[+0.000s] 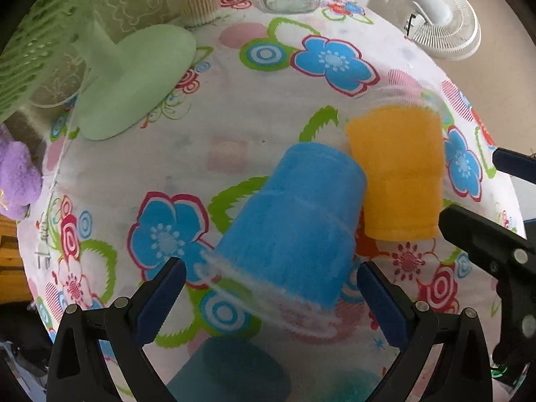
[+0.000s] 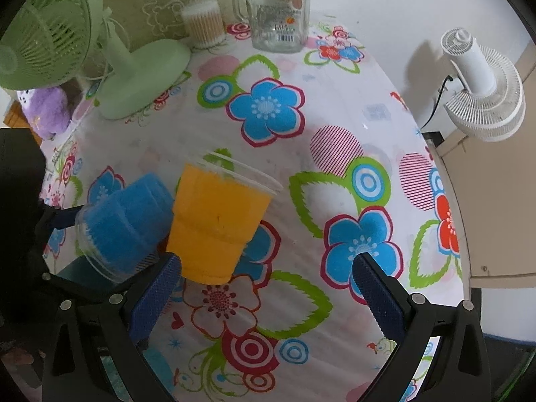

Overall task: Flip cup upside down
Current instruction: 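Move the left gripper to the blue cup lying on its side and grasp it, then lift the blue cup with the left gripper and carry it toward the right gripper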

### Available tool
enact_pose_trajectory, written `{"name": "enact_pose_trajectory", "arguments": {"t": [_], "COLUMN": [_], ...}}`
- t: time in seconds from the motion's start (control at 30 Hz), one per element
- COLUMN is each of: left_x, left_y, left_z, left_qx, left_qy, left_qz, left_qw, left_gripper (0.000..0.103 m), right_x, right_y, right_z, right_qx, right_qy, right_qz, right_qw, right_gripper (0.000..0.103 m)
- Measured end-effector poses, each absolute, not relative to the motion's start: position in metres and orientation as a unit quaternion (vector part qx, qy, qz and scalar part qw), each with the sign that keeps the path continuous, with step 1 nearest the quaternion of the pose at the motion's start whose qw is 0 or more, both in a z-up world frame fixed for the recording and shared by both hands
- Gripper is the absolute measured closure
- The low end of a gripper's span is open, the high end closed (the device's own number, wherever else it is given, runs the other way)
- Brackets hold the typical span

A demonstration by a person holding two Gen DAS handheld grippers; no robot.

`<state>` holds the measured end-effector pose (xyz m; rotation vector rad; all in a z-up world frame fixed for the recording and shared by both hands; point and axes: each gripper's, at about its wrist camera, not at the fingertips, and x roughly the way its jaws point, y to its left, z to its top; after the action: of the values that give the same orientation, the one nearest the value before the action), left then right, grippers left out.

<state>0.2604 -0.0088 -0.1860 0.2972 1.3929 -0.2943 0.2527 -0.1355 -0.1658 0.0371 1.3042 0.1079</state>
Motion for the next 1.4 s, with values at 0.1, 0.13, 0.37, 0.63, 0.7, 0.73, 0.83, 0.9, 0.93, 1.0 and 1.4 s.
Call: {"name": "enact_pose_trajectory", "arguments": {"t": [0.1,0.13,0.37,0.63,0.7,0.73,0.83,0.9,0.93,1.0,1.4], "left_x": [0.260,0.260,0.258,0.244,0.241,0.238,0.227,0.228,0.226,0.220,0.158], "left_y": [-0.012,-0.012,-0.018,-0.002,0.002,0.004,-0.002,-0.005,-0.006,-0.002,-0.025], "left_z": [-0.191,-0.191,-0.191,-0.164,-0.154,-0.148,-0.134,-0.125,-0.120,-0.112,-0.082], "left_qx": [0.154,0.158,0.169,0.166,0.165,0.164,0.160,0.156,0.152,0.138,0.057], "left_qy": [0.627,0.623,0.608,0.593,0.588,0.585,0.576,0.571,0.569,0.567,0.554], "left_qz": [-0.129,-0.124,-0.121,-0.104,-0.096,-0.091,-0.079,-0.069,-0.065,-0.059,-0.020], "left_qw": [0.753,0.756,0.766,0.781,0.786,0.789,0.798,0.803,0.805,0.810,0.830], "left_gripper": [0.006,0.012,0.027,0.027,0.027,0.027,0.027,0.027,0.027,0.027,0.027], "right_x": [0.253,0.254,0.253,0.247,0.244,0.242,0.236,0.231,0.229,0.224,0.173], "right_y": [-0.133,-0.133,-0.126,-0.129,-0.130,-0.131,-0.133,-0.134,-0.135,-0.137,-0.158], "right_z": [-0.171,-0.172,-0.173,-0.153,-0.145,-0.140,-0.126,-0.115,-0.112,-0.103,-0.075], "right_qx": [0.014,0.016,0.010,0.015,0.017,0.018,0.021,0.024,0.024,0.025,0.017], "right_qy": [0.611,0.612,0.610,0.596,0.589,0.585,0.574,0.567,0.564,0.558,0.550], "right_qz": [0.051,0.054,0.062,0.068,0.071,0.073,0.080,0.087,0.090,0.097,0.140], "right_qw": [0.790,0.789,0.790,0.800,0.805,0.807,0.814,0.819,0.820,0.824,0.823], "right_gripper": [0.000,0.000,0.000,0.000,0.000,0.000,0.000,0.000,0.000,0.000,0.000]}}
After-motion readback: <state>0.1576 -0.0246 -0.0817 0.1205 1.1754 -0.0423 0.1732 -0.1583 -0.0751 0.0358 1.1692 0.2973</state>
